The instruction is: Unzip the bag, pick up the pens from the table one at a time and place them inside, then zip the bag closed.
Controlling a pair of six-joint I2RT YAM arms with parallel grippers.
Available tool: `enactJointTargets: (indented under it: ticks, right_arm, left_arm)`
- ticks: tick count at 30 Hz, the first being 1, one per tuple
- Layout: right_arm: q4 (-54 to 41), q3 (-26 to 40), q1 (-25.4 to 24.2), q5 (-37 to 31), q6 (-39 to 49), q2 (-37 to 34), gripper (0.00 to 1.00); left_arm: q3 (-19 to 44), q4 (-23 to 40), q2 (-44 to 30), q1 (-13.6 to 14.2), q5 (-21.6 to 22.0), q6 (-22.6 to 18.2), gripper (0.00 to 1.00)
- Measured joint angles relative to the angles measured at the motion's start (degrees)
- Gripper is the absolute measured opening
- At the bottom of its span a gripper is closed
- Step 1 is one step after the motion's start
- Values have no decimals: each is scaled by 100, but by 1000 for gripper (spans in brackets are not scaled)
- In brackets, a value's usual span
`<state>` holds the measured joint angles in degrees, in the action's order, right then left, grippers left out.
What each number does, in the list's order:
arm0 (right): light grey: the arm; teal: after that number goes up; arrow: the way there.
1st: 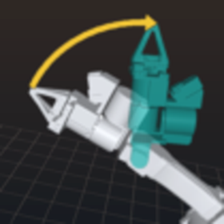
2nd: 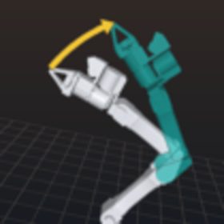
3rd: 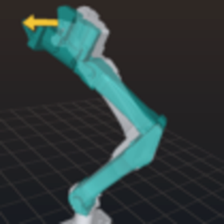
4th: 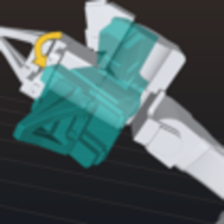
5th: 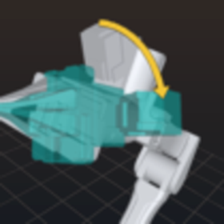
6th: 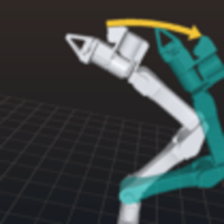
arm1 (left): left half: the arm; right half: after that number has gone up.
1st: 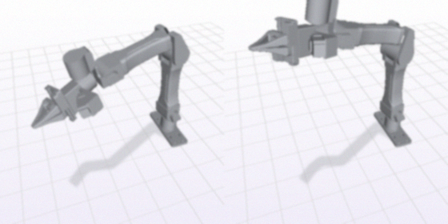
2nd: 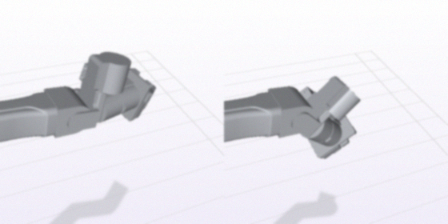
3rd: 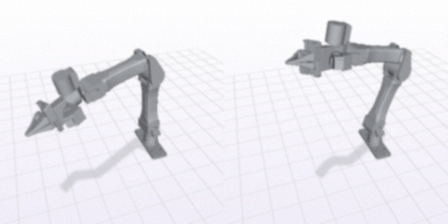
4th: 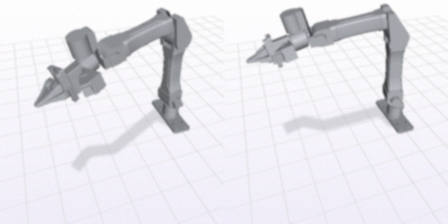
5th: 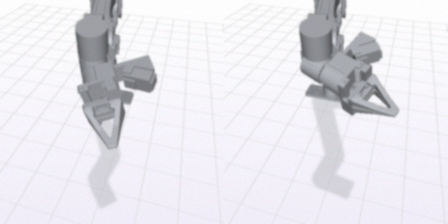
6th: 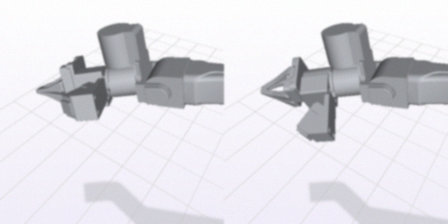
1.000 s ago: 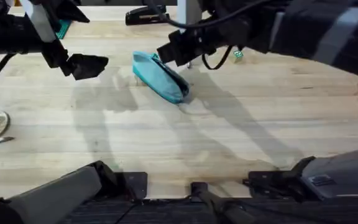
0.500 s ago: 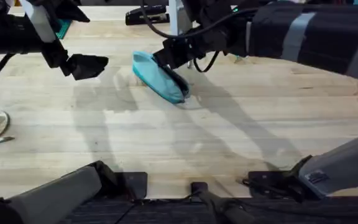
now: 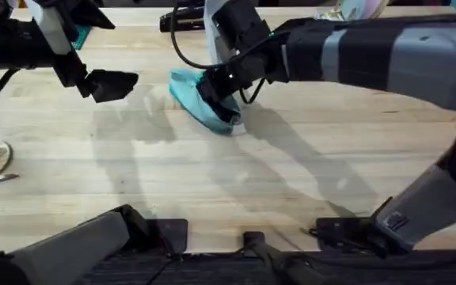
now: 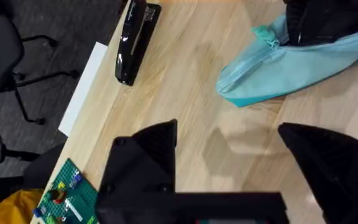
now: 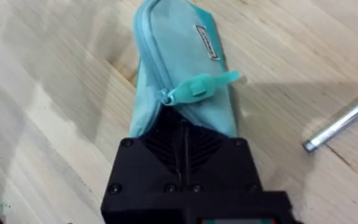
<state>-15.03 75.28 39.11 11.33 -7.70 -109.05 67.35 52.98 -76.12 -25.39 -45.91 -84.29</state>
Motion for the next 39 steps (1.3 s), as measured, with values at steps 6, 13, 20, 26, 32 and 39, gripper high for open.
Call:
enactJointTargets:
  ticks: [6,13,20,26,32,39]
  right_arm:
    - [5,3,0,9,-38,-19,226]
    - [0,82,72,85,-44,-20,997]
    - [37,82,68,66,-63,-20,997]
    - [-13,82,59,22,-66,236,997]
    - [78,85,-125,-186,-66,1243,998]
    - [67,156,-599,-1095,-227,1672,998]
  left_arm:
    - [0,2,2,0,0,0,993]
    - [0,2,0,0,0,0,993]
    - [0,4,0,0,0,0,993]
    - [0,4,0,0,0,0,993]
    - [0,26,0,0,0,0,993]
    - [0,43,2,0,0,0,993]
